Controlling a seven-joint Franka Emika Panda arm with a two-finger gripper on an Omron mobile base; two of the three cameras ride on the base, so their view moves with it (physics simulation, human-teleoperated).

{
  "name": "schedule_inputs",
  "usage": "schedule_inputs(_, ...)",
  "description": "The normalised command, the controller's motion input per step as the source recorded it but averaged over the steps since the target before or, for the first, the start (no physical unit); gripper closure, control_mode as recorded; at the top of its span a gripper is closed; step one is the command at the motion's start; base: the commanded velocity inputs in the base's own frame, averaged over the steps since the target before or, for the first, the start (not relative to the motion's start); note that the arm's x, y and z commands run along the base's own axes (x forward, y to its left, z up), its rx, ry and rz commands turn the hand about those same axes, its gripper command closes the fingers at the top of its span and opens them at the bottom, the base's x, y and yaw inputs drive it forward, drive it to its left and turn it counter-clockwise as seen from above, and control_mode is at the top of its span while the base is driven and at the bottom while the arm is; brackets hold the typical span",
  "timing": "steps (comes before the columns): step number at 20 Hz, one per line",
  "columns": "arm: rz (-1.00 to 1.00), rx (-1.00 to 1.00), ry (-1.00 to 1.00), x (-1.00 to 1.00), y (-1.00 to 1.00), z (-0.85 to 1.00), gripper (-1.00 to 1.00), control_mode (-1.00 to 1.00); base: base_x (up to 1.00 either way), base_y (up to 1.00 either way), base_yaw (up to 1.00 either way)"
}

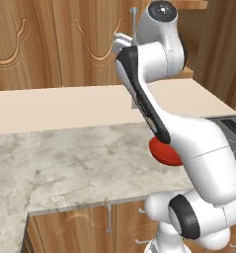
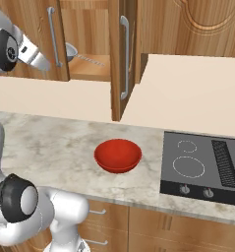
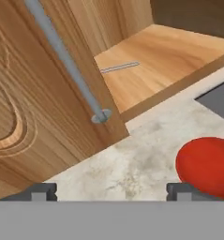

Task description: Open the cabinet and setup a tea strainer by placing it in the bowl upright.

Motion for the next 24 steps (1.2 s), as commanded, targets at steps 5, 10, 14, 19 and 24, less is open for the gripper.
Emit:
schedule_inputs(5, 0.0, 0.73, 0.19, 0.56, -0.8, -0.15, -1.0, -1.0, 0.0, 0.0, 0.0)
schedule_inputs(10, 0.03, 0.32, 0.15, 0.48, -0.25, -0.02, -1.0, -1.0, 0.0, 0.0, 0.0)
schedule_inputs(14, 0.01, 0.03, 0.04, 0.53, 0.01, 0.01, -1.0, -1.0, 0.0, 0.0, 0.0)
schedule_inputs(19, 0.0, 0.23, 0.14, 0.65, -0.14, 0.0, -1.0, -1.0, 0.0, 0.0, 0.0)
schedule_inputs(24, 0.0, 0.26, 0.0, 0.38, 0.0, 0.0, -1.0, -1.0, 0.0, 0.0, 0.0)
